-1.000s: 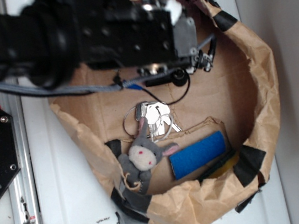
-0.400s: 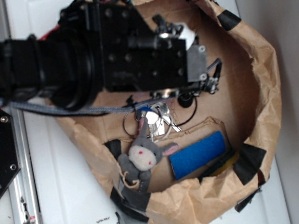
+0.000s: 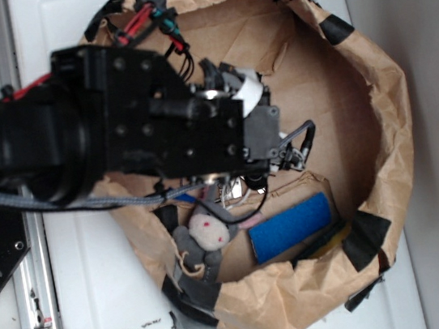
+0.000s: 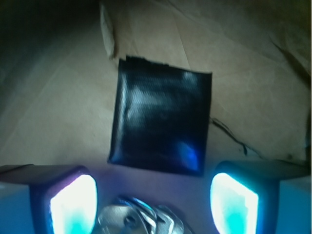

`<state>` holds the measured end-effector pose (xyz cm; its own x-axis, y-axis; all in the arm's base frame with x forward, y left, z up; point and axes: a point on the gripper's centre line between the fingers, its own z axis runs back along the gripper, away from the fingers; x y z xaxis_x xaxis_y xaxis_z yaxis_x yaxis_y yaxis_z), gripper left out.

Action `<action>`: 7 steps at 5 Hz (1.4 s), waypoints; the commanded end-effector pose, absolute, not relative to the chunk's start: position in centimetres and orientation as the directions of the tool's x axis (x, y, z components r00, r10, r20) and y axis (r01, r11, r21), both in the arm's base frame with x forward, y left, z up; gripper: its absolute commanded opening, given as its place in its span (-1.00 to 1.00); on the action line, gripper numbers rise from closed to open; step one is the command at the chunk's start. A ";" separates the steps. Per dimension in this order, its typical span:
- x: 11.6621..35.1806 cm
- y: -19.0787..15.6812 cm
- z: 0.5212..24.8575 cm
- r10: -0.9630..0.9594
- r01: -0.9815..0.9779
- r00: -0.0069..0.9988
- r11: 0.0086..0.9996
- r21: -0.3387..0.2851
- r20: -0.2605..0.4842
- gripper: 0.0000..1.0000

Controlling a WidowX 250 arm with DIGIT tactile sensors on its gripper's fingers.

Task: Grab the black box.

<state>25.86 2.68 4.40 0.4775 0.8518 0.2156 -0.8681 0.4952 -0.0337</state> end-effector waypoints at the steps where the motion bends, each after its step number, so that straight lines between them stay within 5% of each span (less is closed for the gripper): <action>1: 24.9 3.1 5.9 0.832 -0.846 0.498 0.528 -0.074 0.243 1.00; 5: 25.8 9.1 5.7 0.823 -0.854 0.476 0.516 -0.059 0.312 1.00; 7: 27.9 7.8 4.9 0.831 -0.873 0.458 0.487 -0.014 0.316 1.00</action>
<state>28.22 7.18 4.04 0.4656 0.8317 0.3025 -0.8733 0.4872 0.0048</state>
